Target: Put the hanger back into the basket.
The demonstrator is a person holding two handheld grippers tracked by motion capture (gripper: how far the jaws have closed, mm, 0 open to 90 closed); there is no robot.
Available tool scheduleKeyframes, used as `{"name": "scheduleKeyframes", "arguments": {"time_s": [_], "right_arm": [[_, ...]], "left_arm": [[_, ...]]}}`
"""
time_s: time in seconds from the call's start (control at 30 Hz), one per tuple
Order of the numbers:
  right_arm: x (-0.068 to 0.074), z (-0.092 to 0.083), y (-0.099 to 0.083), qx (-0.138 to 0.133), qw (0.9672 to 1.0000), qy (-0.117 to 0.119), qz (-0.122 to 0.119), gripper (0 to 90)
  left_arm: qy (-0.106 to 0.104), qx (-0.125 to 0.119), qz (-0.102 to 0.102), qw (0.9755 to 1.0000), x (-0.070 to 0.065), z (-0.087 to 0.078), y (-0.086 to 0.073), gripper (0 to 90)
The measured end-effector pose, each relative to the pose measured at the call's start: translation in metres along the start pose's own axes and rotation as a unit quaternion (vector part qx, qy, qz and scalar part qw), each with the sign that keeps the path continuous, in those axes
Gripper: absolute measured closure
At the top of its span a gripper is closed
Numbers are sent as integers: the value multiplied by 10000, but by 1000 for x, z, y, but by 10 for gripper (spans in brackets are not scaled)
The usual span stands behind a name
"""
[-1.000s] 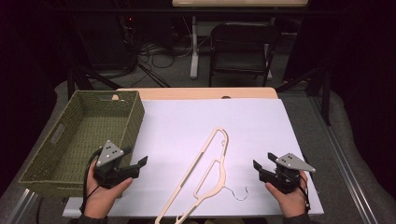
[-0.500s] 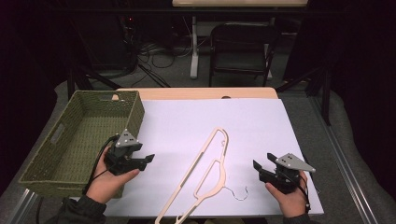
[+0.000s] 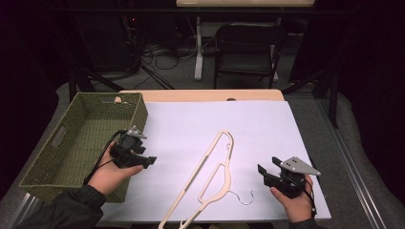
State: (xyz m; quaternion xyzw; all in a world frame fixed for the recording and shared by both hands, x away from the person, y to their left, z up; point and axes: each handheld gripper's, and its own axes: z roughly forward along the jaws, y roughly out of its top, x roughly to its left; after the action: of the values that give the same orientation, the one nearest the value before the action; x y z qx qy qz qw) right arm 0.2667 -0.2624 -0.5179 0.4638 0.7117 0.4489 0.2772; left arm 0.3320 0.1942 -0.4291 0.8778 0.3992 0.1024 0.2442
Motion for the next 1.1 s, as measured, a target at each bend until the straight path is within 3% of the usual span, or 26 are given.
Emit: {"name": "scheduleKeyframes", "arguments": {"time_s": [0.37,0.6,0.83,1.0,1.1], "right_arm": [[1,1,0,28,9999,36,-90,387],[1,2,0,43,9999,40,-103,389],[0,2,-1,31,10000,38,-73,389],[-1,0,0,157,9998,47,-63,390],[-1,2,-1,79,10000,36,-25,392]], "left_arm": [[19,547,77,9985,-7,8,22,466],[-101,715,96,9973,-17,20,35,488],[-324,1007,230,9941,-35,50,50,488],[-443,1097,282,9926,-46,68,57,496],[-486,1151,339,9916,-54,78,61,505]]}}
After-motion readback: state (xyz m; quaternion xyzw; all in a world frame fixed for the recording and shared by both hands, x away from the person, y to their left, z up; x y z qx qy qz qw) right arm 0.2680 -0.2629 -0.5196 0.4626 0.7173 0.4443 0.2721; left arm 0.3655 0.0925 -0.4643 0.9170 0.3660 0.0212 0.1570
